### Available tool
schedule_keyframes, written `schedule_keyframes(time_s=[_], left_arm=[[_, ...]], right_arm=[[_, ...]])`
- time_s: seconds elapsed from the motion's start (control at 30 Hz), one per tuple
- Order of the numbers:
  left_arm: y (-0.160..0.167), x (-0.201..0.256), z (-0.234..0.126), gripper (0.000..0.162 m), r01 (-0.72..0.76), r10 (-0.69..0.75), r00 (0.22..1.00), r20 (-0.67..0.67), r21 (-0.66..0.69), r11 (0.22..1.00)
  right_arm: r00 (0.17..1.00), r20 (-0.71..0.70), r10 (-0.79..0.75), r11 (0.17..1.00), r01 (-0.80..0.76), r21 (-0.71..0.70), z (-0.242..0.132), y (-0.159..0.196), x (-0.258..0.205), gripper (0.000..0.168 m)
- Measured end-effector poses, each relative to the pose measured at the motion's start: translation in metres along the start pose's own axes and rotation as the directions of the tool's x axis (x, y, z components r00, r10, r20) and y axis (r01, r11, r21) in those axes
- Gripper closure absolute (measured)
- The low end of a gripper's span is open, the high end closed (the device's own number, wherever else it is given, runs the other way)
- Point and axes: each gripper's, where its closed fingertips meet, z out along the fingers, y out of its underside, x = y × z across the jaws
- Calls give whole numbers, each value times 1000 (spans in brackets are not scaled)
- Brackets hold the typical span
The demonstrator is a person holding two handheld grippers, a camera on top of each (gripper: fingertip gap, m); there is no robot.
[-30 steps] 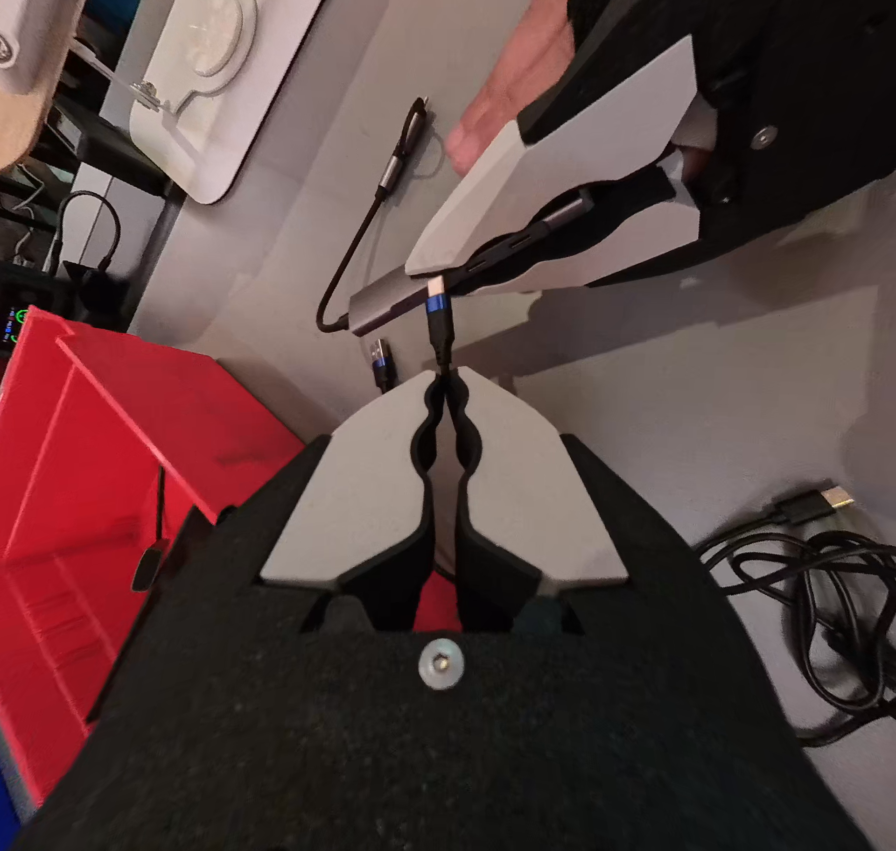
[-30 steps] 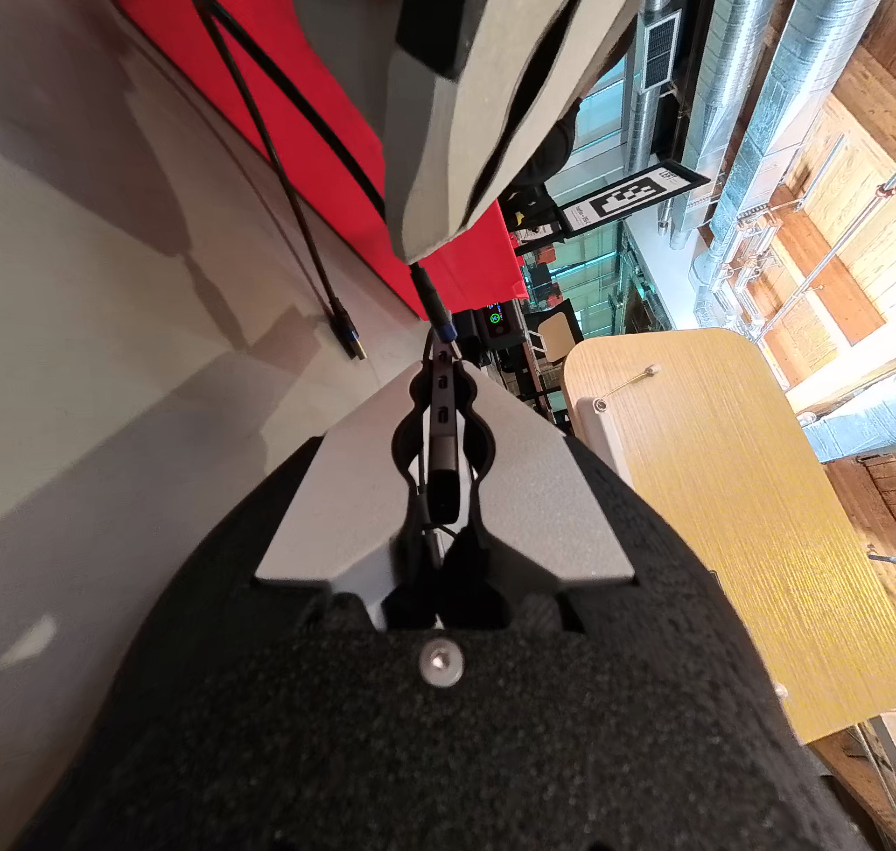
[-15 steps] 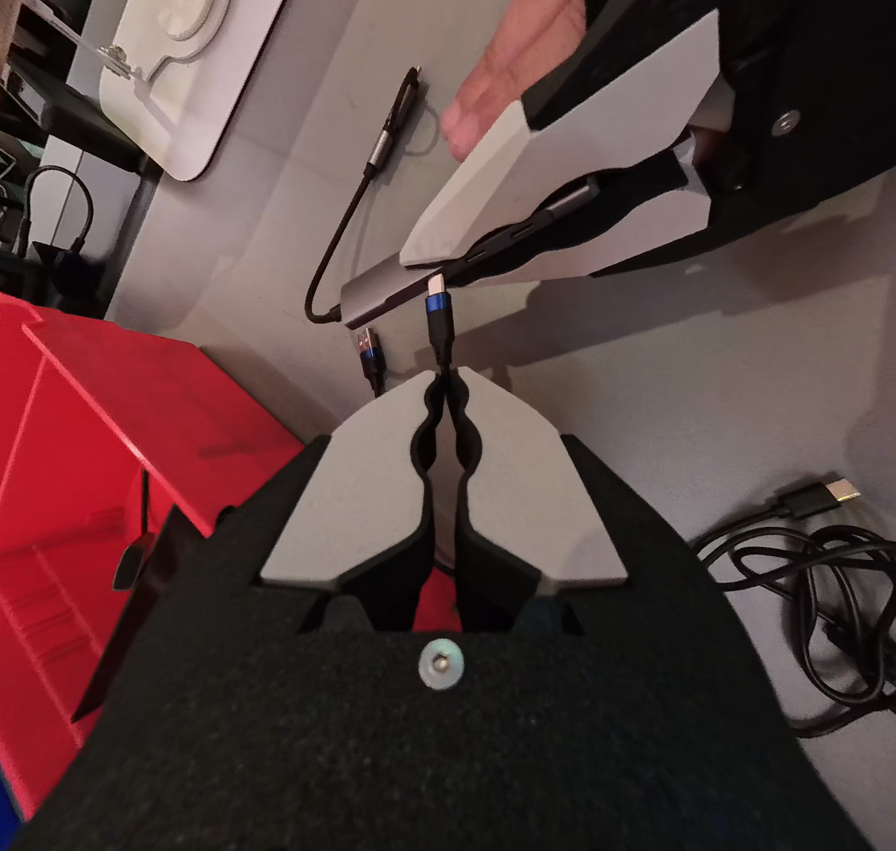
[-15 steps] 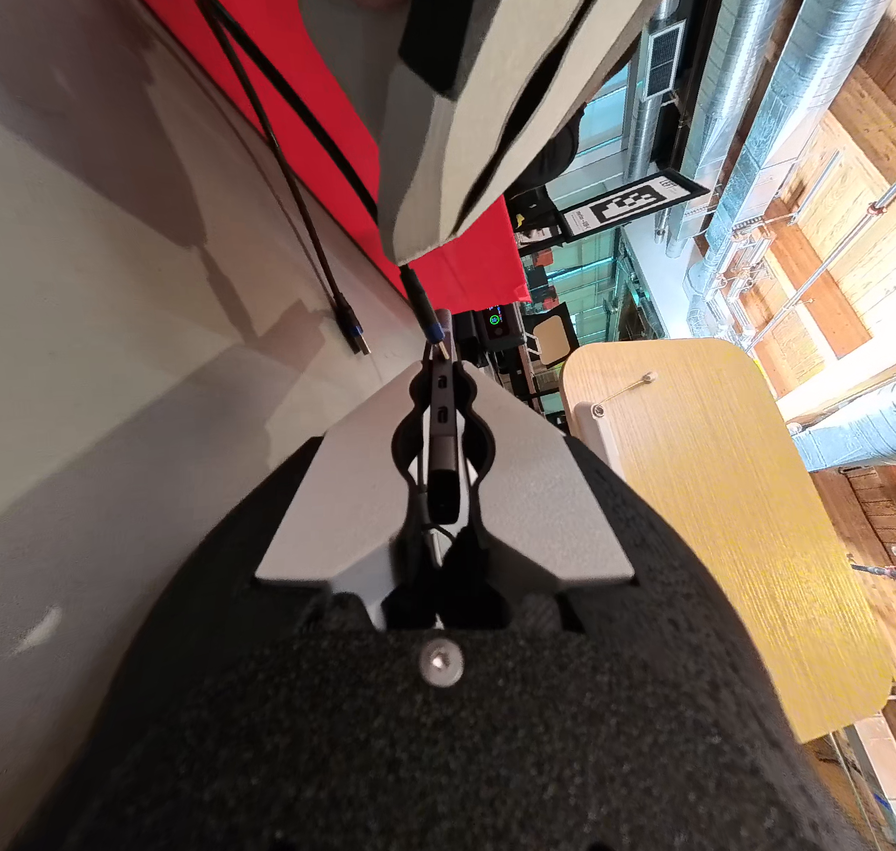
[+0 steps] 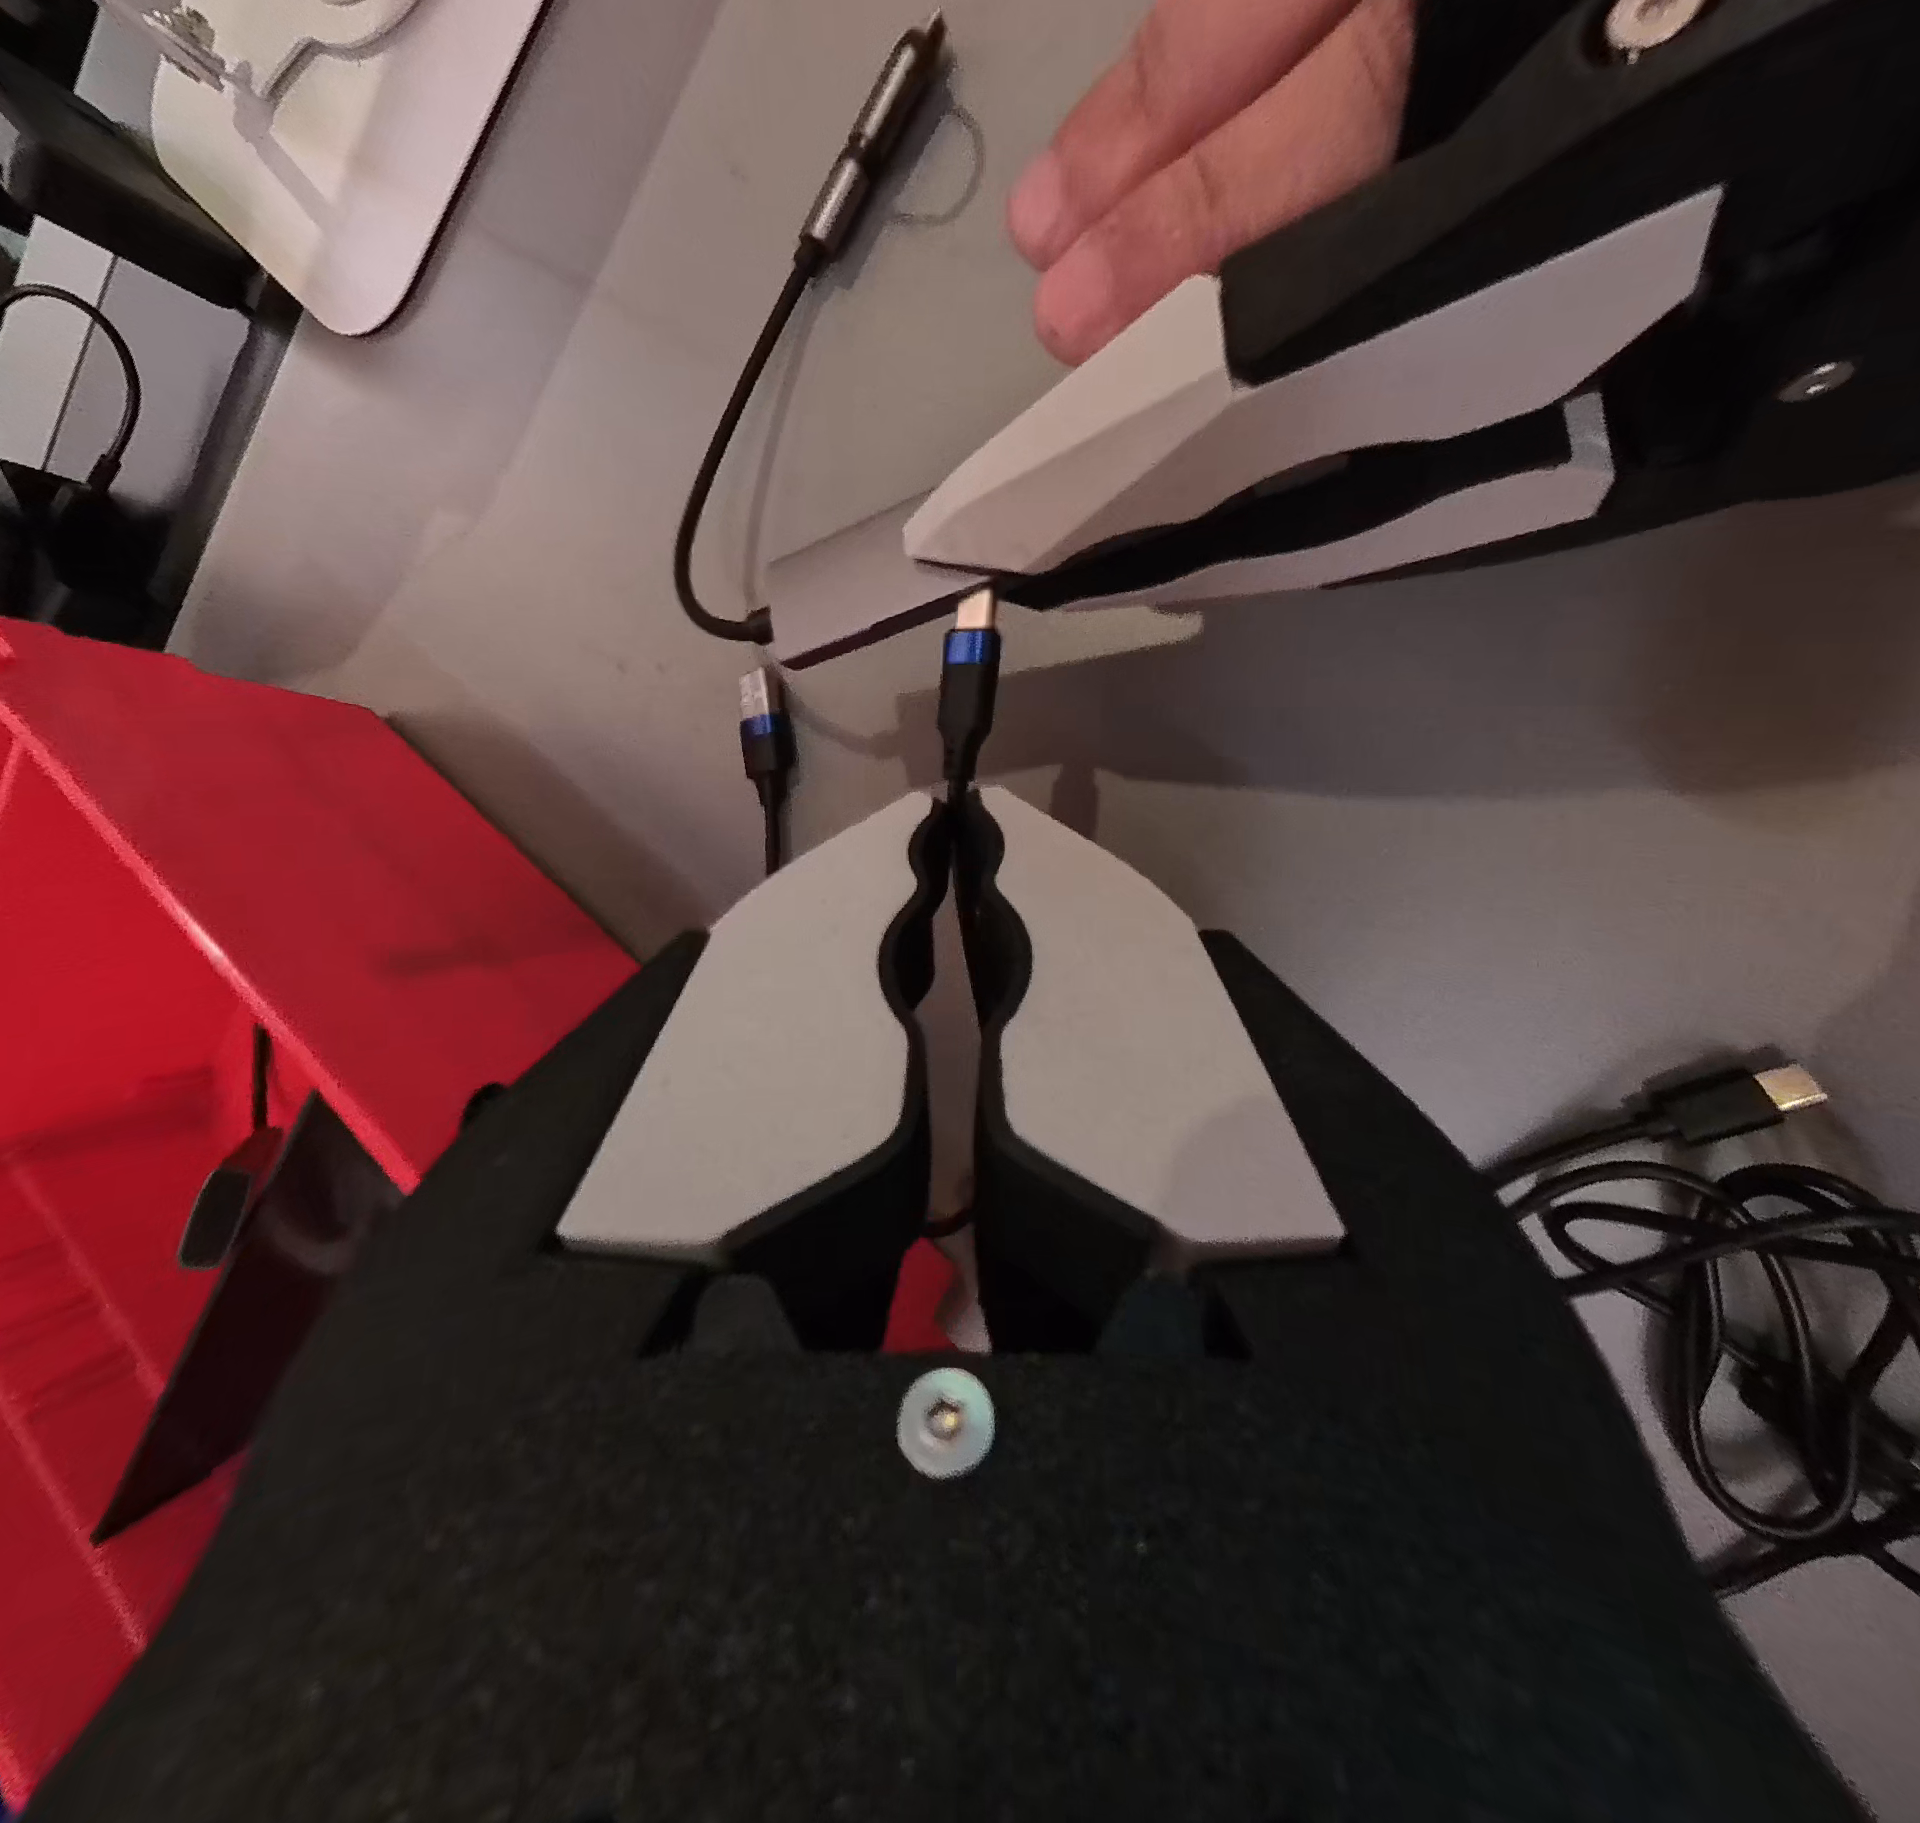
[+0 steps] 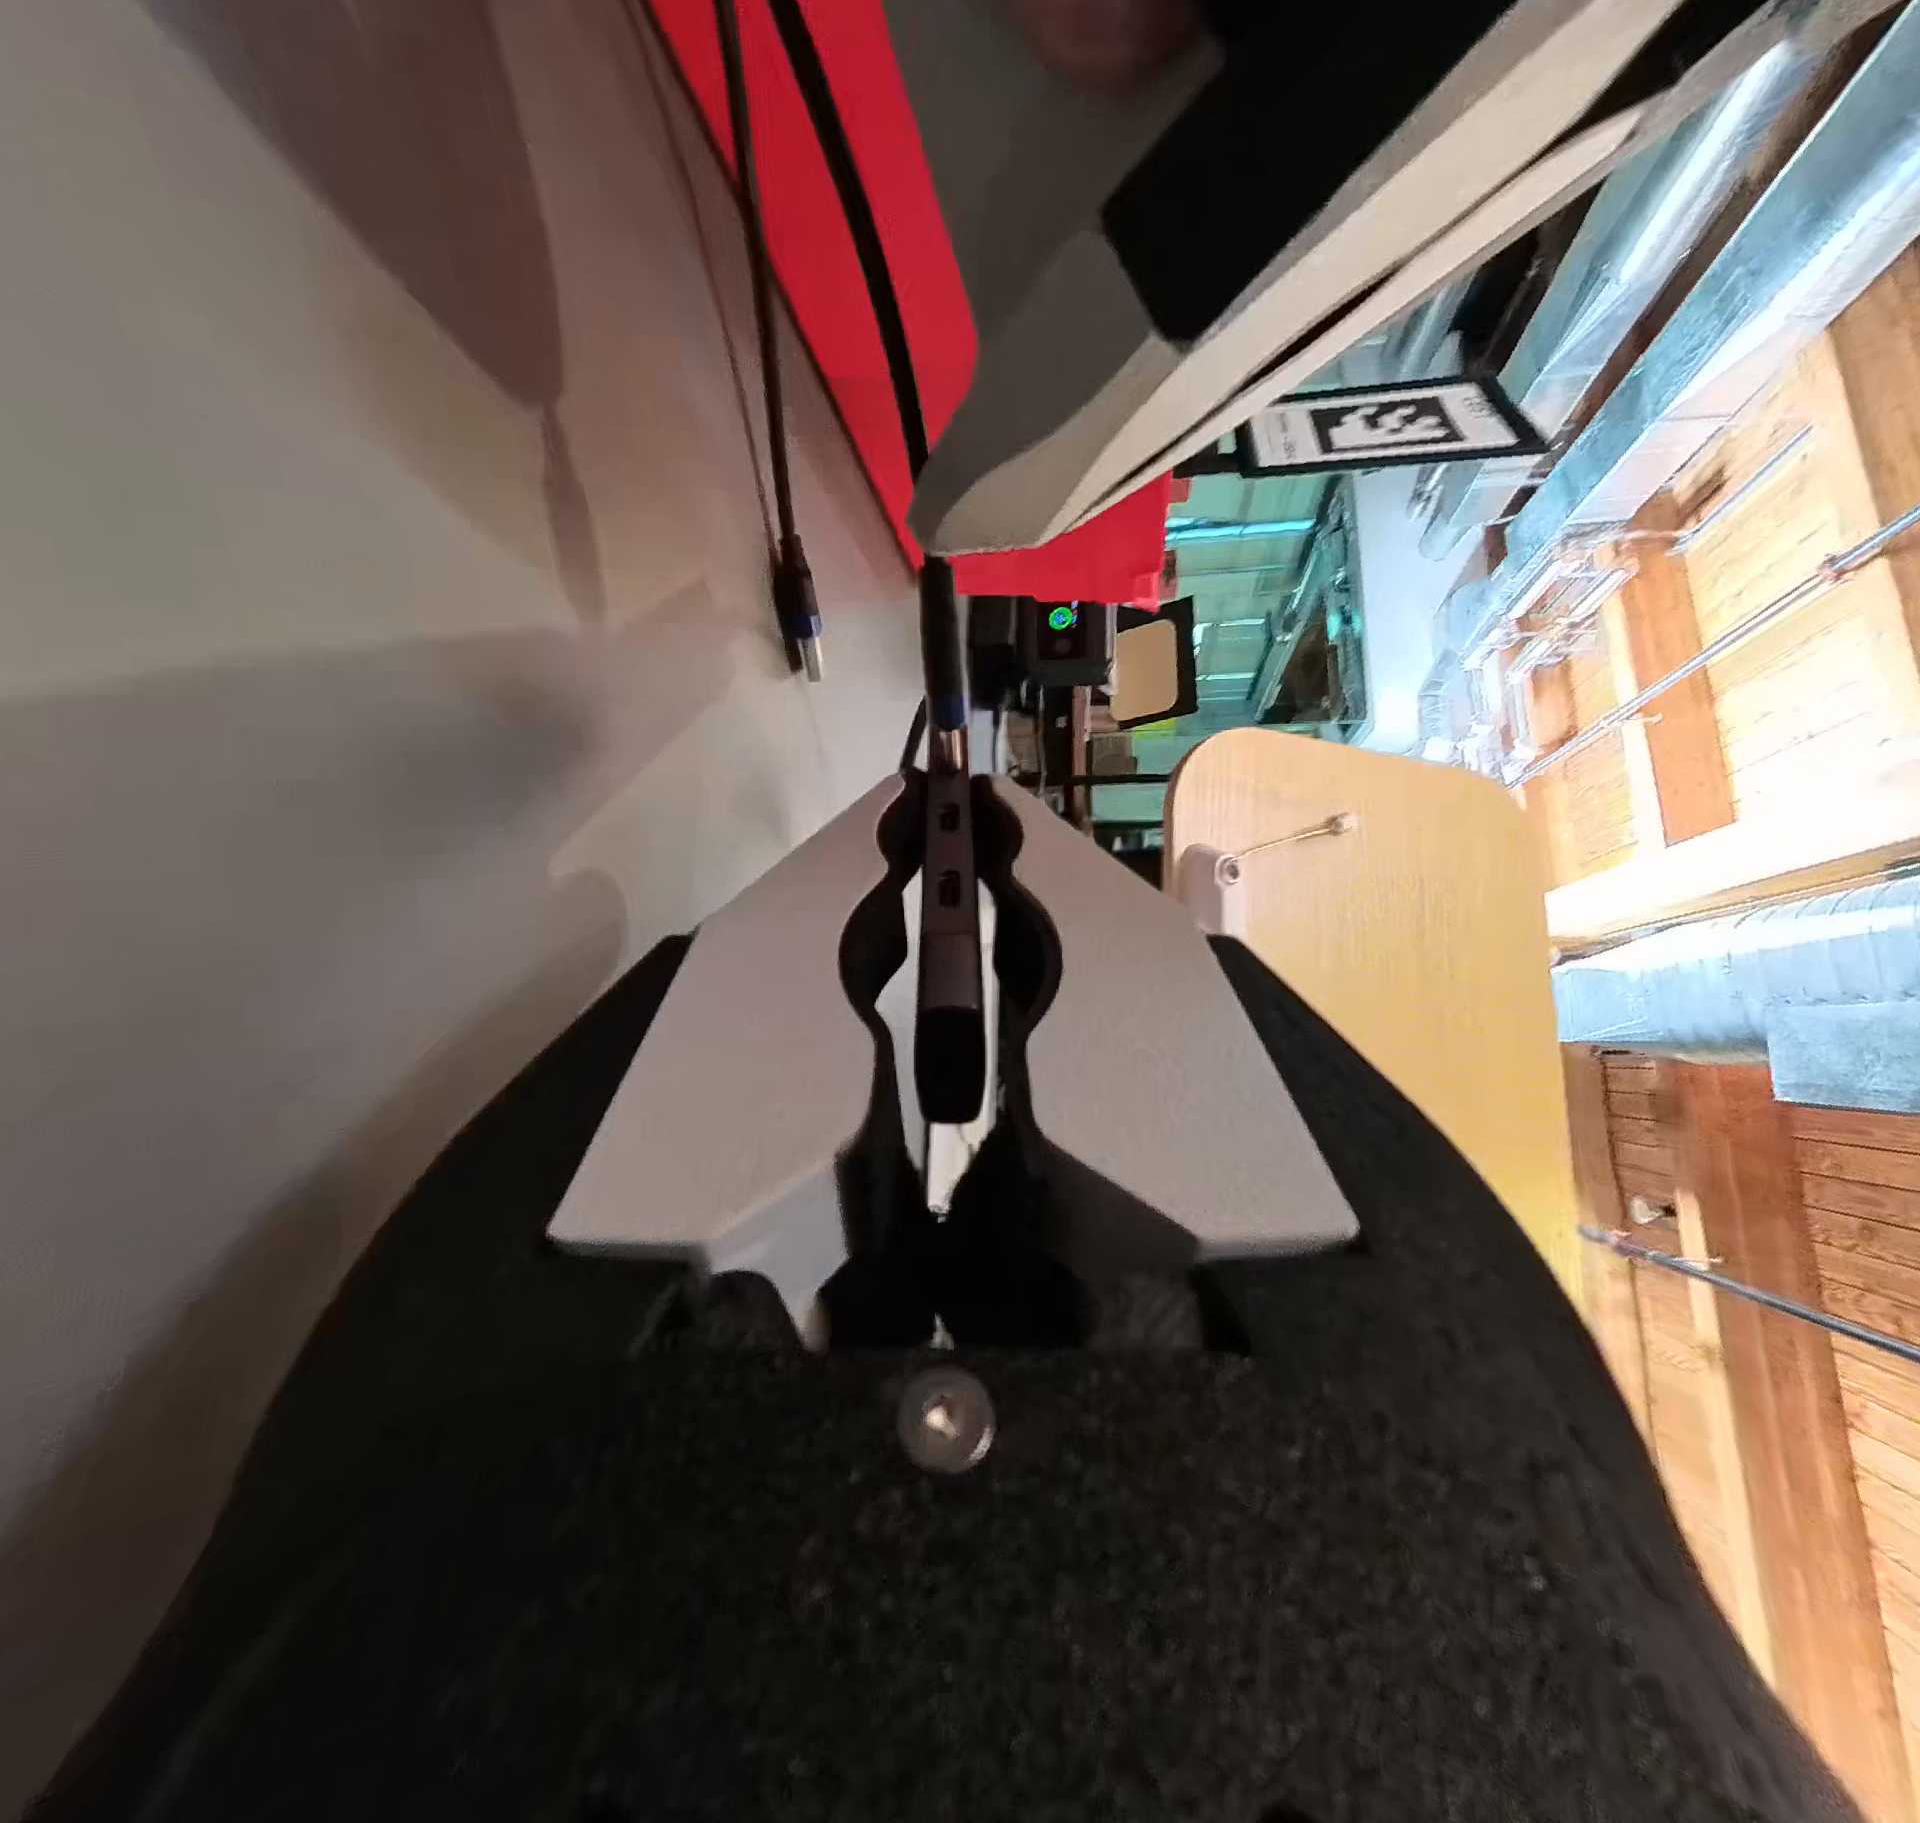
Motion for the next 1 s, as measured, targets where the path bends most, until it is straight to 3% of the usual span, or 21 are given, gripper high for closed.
schedule_keyframes(time_s=[0.37,0.5,0.67,0.77,1.0], left_arm=[[-3,1,1,160,42,-42,999,-9,21,999],[-10,5,2,160,126,-123,991,-43,76,989],[-16,4,0,160,201,-191,978,-83,138,970],[-11,10,5,157,210,-197,974,-108,123,970],[-13,18,8,162,262,-240,956,-167,128,957]], right_arm=[[999,35,8,1000,-7,-28,3,1,-9,160],[987,42,155,988,-153,-33,4,5,-4,161],[983,2,185,983,-185,-2,2,7,4,161],[976,-18,219,972,-216,89,-3,-3,12,161],[988,-11,153,983,-151,101,-5,-7,7,161]])
